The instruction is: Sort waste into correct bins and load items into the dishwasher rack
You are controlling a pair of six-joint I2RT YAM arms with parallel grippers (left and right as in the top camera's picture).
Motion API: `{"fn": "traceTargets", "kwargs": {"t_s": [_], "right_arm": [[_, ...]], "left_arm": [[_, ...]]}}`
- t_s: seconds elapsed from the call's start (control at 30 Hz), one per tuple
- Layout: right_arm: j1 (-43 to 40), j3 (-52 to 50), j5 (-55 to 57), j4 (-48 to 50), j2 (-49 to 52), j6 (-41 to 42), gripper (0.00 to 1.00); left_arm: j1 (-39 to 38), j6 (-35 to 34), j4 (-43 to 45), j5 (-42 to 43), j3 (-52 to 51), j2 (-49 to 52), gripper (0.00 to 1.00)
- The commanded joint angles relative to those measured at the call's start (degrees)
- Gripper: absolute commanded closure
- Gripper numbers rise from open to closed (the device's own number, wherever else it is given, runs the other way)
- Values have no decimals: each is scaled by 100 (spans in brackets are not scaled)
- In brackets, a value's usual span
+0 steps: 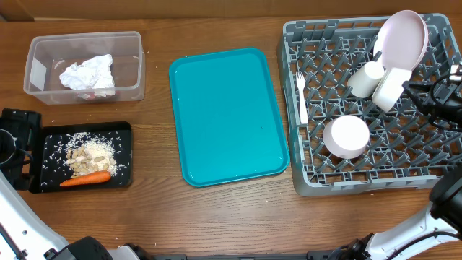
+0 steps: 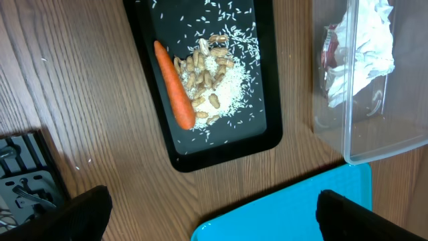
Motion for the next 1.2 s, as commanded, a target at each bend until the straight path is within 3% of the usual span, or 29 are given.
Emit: {"fn": "traceTargets", "kwargs": {"t_s": [0.0,0.33,0.53,0.73,0.8,0.83,0.93,1.17], "right_arm": [[-157,146,1047,-120,-76,881,92],[-356,503,3816,-621,-1099,2800,89],[-343,673,4695,-1172,-1982,3239,71],[4,686,5219,-1047,-2481,3241,56],[286,662,5587,-866,-2433,3270,60],[564,619,5779,-643,-2347,3281,74],[1123,514,6065,162,-2076,3276,92],[2004,514,7584,568,-1165,3305,94]], "left_arm": [[-11,-52,11,-35,-26,-4,0],[-11,-52,11,-35,-26,-4,0],[-11,-52,11,-35,-26,-4,0],[-11,-52,11,-35,-26,-4,0],[-11,-52,11,-35,-26,-4,0],[-11,-52,11,-35,-26,-4,0],[-11,-52,11,-35,-26,-4,0],[-11,-52,11,-35,-26,-4,0]]}}
